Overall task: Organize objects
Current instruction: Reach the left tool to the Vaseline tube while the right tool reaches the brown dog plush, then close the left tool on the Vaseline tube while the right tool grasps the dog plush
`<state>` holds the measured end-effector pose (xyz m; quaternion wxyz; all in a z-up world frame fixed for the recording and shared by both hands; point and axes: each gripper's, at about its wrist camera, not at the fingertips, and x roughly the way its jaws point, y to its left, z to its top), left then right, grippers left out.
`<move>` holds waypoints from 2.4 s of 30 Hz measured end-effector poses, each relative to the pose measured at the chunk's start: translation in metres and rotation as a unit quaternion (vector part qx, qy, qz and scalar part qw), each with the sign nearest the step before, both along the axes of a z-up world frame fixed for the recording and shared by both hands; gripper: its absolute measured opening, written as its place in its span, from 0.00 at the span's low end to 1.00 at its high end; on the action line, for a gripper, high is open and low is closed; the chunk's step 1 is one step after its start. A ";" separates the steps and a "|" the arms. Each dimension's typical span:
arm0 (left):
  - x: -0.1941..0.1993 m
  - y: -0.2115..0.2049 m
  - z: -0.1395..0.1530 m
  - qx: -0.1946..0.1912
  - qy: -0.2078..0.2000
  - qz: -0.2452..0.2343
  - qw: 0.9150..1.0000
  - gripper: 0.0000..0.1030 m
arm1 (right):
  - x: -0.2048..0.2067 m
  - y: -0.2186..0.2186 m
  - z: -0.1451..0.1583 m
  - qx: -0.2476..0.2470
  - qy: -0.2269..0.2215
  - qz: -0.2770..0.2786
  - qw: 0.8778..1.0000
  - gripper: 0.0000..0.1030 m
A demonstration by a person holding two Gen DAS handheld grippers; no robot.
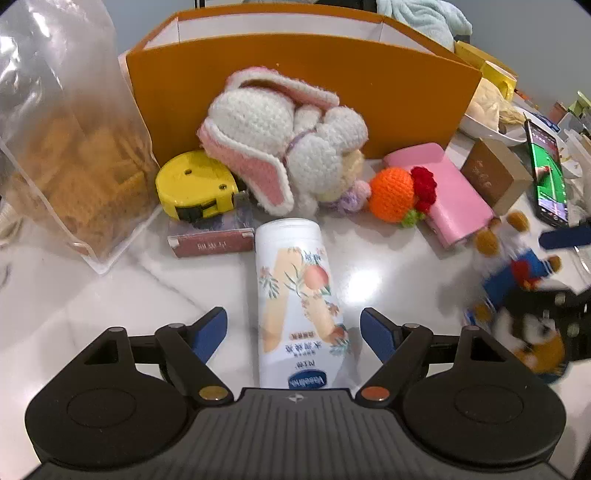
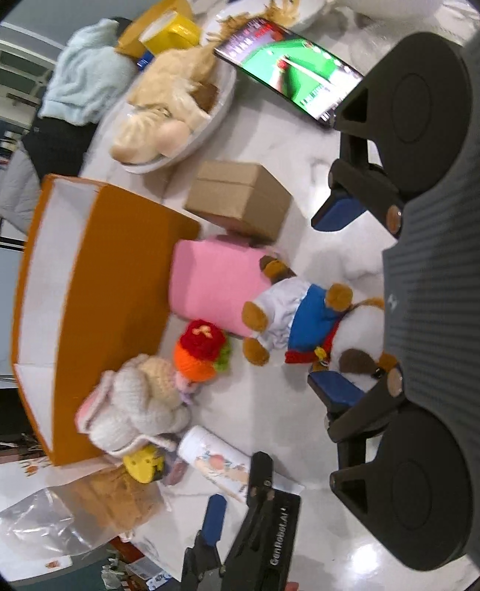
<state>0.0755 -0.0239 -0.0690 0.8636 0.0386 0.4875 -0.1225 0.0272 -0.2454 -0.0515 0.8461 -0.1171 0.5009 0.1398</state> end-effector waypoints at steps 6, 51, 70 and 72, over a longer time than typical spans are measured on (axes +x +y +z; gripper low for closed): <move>-0.003 -0.005 -0.002 0.016 -0.017 -0.016 1.000 0.91 | 0.000 0.007 -0.016 0.002 0.038 0.016 0.999 0.66; 0.005 -0.039 0.000 0.092 -0.033 -0.050 0.994 0.71 | -0.004 0.010 -0.004 -0.007 0.032 0.008 0.999 0.58; -0.006 -0.024 0.034 0.036 -0.064 -0.056 0.996 0.50 | -0.008 0.002 0.011 0.056 0.022 0.003 0.998 0.40; -0.005 -0.023 0.037 0.034 -0.068 -0.054 0.996 0.50 | -0.007 0.000 0.013 0.063 0.019 -0.002 0.998 0.40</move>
